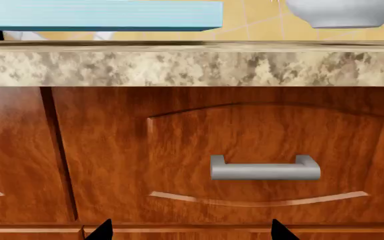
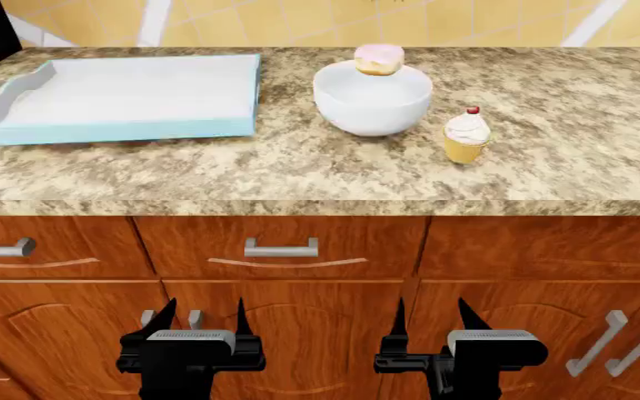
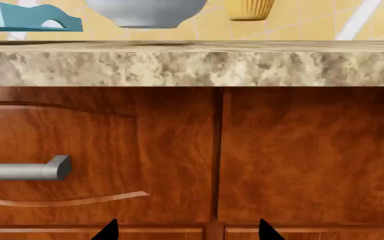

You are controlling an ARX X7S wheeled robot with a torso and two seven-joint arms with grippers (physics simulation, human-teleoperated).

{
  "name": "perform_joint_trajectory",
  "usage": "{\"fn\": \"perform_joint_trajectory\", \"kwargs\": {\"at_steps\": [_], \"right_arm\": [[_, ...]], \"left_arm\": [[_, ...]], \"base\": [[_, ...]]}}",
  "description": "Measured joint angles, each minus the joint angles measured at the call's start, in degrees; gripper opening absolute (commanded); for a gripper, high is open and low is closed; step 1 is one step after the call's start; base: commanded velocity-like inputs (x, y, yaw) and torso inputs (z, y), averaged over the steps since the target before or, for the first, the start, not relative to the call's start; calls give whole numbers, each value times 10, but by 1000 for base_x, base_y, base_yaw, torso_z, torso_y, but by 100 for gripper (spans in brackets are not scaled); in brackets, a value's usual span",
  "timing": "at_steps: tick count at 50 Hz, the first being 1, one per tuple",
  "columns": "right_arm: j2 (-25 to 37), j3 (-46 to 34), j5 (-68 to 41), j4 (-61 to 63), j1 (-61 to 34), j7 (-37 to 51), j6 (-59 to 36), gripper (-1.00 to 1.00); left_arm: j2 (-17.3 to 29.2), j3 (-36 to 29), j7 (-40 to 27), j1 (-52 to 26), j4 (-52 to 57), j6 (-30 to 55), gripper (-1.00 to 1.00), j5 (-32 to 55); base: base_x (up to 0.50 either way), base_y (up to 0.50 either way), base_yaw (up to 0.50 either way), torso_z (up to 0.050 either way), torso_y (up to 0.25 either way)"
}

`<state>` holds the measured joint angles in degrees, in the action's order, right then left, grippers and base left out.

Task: Pick up the bowl with donut and place it on the tray. Pick up the cupcake and place it on the tray.

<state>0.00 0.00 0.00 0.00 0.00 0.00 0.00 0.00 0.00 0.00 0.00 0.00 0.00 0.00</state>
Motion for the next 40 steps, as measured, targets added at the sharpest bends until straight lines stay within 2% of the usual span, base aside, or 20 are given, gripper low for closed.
{"fn": "perform_joint_trajectory", "kwargs": {"at_steps": [20, 40], "right_arm": [[22, -24, -19, 10, 8, 38, -5, 100], [41, -43, -37, 17, 15, 65, 0, 100]], "left_arm": [[22, -32, -37, -3, -3, -2, 100, 12], [40, -59, -60, -7, -5, -3, 100, 26]], "base": [[0, 0, 0, 0, 0], [-7, -292, 0, 0, 0]]}}
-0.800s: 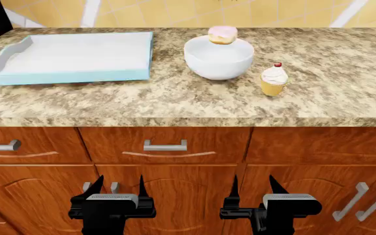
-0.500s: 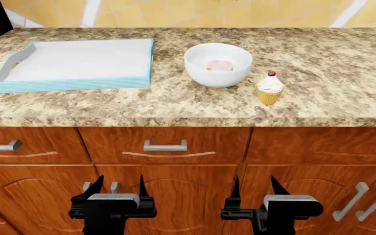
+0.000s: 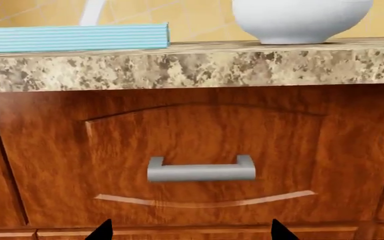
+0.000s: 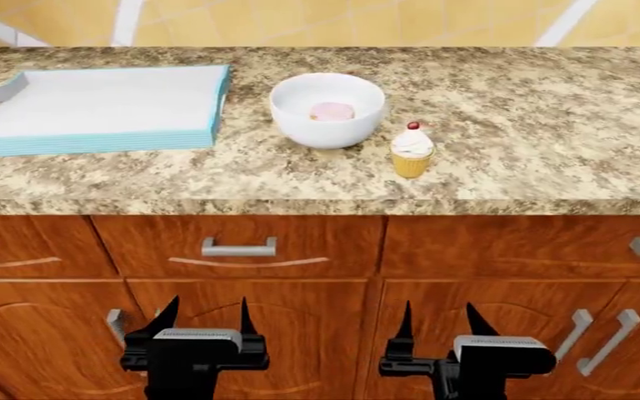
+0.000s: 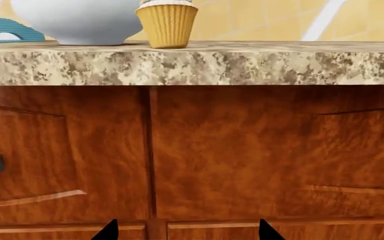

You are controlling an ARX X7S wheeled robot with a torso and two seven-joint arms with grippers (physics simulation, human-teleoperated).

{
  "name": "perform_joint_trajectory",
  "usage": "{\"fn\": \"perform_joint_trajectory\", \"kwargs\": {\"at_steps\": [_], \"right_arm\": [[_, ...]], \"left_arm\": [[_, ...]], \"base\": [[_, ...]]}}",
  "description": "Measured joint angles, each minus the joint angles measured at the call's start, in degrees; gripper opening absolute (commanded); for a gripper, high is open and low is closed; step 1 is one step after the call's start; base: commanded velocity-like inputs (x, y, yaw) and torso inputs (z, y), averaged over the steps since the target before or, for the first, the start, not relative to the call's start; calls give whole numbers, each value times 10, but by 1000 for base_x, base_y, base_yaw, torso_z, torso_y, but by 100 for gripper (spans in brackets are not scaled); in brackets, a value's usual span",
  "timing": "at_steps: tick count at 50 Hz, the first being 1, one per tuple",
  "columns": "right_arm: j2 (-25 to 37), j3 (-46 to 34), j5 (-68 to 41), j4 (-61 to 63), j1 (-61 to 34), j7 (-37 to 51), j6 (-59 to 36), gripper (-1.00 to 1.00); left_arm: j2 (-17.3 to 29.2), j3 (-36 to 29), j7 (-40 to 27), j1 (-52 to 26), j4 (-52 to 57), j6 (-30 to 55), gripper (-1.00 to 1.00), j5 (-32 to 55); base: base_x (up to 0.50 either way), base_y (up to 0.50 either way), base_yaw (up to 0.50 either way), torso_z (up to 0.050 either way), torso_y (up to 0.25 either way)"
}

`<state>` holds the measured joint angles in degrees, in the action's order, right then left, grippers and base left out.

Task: Pick up the bowl with donut and place it on the tray. Pick up the cupcake and place it on the tray.

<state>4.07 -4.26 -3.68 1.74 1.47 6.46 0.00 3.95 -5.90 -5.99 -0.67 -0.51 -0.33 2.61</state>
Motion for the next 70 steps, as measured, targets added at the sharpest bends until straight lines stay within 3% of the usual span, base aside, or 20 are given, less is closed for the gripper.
{"fn": "perform_joint_trajectory", "kwargs": {"at_steps": [17, 55, 63, 70], "right_arm": [[13, -12, -12, -1, 1, 14, 4, 100], [33, -36, -29, 1, -1, 40, 0, 100], [39, -40, -28, 105, 7, 60, -55, 100], [49, -37, -55, 288, -39, 73, -224, 100]], "left_arm": [[11, -15, -13, -2, -1, -6, 100, 11], [31, -42, -44, -9, -2, 3, 100, 21], [49, -29, -51, 8, 109, 93, 100, 59], [81, 8, -70, -20, 300, 264, 100, 147]], "base": [[-4, -143, 0, 1, 0], [0, 0, 0, 49, 0], [0, 0, 0, 5, 0], [0, 0, 0, 0, 0]]}}
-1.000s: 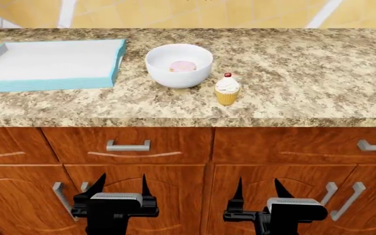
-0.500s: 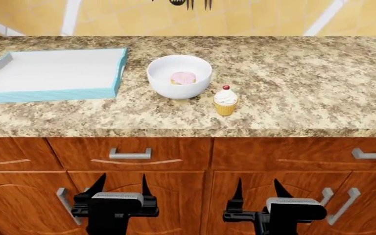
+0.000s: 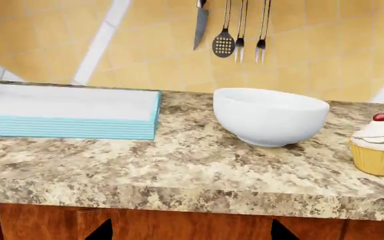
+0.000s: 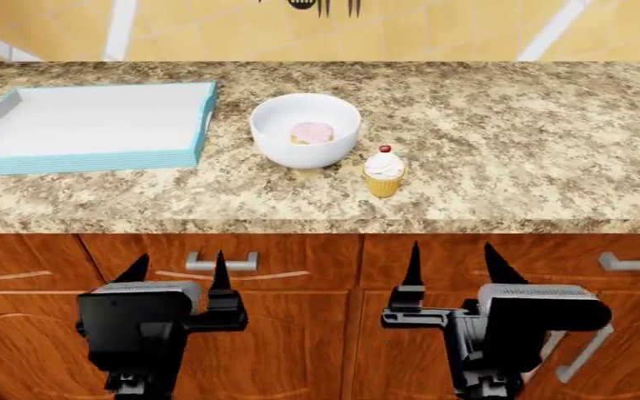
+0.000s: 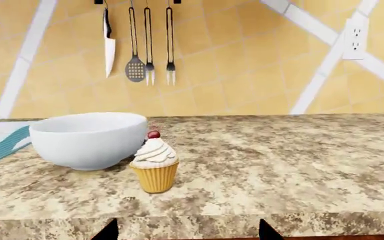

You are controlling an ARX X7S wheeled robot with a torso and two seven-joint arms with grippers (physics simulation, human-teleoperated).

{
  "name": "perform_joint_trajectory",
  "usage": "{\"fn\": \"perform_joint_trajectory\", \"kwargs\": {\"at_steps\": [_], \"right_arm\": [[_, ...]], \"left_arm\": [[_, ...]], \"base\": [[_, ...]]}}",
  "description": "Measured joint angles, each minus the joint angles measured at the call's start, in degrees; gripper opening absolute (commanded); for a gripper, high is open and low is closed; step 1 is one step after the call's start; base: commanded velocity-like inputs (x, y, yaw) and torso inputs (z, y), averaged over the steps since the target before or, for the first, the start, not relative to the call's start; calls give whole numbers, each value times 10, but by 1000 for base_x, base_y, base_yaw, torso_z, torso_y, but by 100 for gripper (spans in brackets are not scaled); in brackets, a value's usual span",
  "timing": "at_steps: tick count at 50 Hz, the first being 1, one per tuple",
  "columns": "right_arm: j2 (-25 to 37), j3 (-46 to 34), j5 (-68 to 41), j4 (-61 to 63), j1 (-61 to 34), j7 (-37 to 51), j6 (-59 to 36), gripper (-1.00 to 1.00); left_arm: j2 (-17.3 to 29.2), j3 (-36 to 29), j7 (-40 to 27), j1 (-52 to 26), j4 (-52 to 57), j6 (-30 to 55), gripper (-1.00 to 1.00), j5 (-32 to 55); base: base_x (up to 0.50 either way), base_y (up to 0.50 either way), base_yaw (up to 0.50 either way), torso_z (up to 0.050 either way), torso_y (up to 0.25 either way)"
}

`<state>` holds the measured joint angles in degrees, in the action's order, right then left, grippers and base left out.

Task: Pick up the bowl with donut and place it on the tray. Pick up the cupcake and place it on the tray.

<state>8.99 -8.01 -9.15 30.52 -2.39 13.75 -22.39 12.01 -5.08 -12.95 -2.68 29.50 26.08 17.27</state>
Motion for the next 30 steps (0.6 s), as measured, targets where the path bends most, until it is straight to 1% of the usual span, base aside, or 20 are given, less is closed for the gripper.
{"fn": "perform_joint_trajectory", "kwargs": {"at_steps": [7, 11, 15, 21, 30], "right_arm": [[-5, 39, -67, 130, -82, 5, -192, 100], [-8, 69, -116, 183, -130, 17, -297, 100], [4, 96, -181, 219, -173, 50, -378, 100], [21, 121, -247, 249, -207, 87, -447, 100], [35, 140, -309, 268, -232, 119, -497, 100]], "left_arm": [[23, 37, -22, -55, 123, 147, 100, 83], [34, 53, -35, -89, 168, 218, 100, 123], [47, 58, -44, -120, 200, 269, 100, 148], [60, 58, -53, -148, 225, 307, 100, 165], [70, 60, -62, -171, 243, 337, 100, 184]], "base": [[0, 0, 0, 0, 0], [0, 0, 0, 0, 0], [0, 0, 0, 0, 0], [0, 0, 0, 0, 0], [10, 0, 0, 0, 0]]}}
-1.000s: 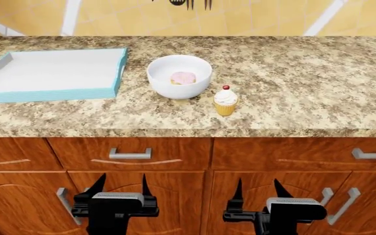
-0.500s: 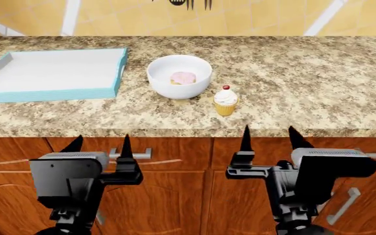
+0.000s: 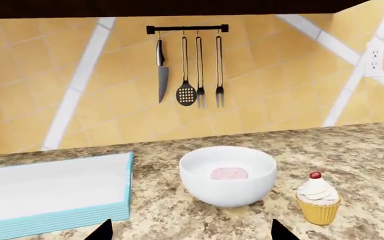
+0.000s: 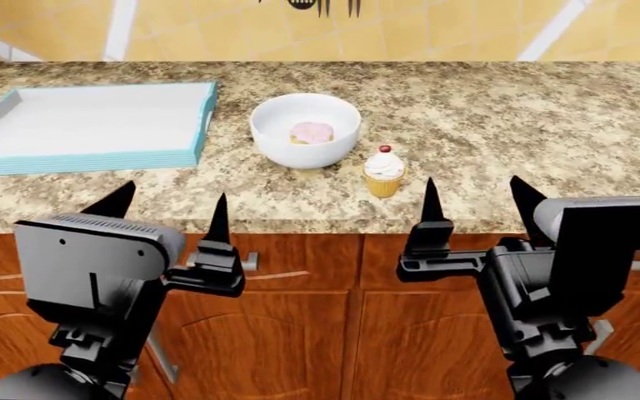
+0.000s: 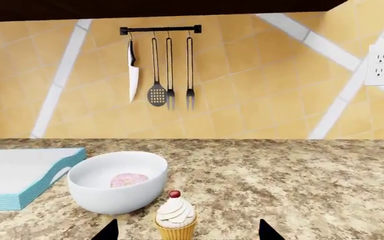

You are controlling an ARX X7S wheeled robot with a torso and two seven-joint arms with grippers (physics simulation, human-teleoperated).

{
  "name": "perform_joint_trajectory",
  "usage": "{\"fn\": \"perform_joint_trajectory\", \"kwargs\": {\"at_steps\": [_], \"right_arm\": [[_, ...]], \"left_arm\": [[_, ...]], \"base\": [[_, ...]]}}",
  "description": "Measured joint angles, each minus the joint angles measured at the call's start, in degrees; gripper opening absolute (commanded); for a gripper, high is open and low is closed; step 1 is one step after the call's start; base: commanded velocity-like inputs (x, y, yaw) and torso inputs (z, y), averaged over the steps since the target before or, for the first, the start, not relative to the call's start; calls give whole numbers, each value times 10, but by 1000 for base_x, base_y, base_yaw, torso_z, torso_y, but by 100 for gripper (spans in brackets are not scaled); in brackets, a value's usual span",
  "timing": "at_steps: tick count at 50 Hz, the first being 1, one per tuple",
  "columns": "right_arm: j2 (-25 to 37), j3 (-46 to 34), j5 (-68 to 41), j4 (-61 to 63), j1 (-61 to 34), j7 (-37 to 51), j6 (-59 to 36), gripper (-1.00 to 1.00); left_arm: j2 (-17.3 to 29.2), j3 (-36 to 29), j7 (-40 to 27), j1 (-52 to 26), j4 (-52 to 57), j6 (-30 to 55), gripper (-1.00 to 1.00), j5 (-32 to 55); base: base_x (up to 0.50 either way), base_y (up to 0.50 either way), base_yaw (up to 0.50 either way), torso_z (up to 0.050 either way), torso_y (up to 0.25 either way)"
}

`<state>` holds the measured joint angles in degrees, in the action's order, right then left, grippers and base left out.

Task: Pick up the bowl with donut and place it on the tray. Pick up the cupcake and place it on the tray.

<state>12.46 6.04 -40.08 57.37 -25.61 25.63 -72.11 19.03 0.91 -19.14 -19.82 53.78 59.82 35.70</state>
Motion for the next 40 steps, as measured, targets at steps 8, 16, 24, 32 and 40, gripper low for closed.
{"fn": "perform_joint_trajectory", "kwargs": {"at_steps": [8, 16, 24, 32, 40], "right_arm": [[7, 13, -43, 9, -12, 19, -23, 100], [15, 18, -72, 10, -18, 34, -28, 100], [22, 14, -86, 6, -21, 44, -25, 100], [29, 7, -93, 1, -19, 51, -15, 100], [36, 1, -98, -3, -15, 57, -5, 100]], "left_arm": [[5, 1, -4, -9, 5, 11, 100, 11], [8, -1, -6, -14, 3, 11, 100, 16], [11, -2, -7, -16, 1, 9, 100, 19], [14, -2, -11, -17, 1, 11, 100, 25], [17, -2, -14, -18, 2, 11, 100, 29]], "base": [[228, 0, 0, 0, 0], [257, 0, 0, 0, 0], [256, 0, 0, 0, 0], [259, 0, 0, 0, 0], [257, 0, 0, 0, 0]]}}
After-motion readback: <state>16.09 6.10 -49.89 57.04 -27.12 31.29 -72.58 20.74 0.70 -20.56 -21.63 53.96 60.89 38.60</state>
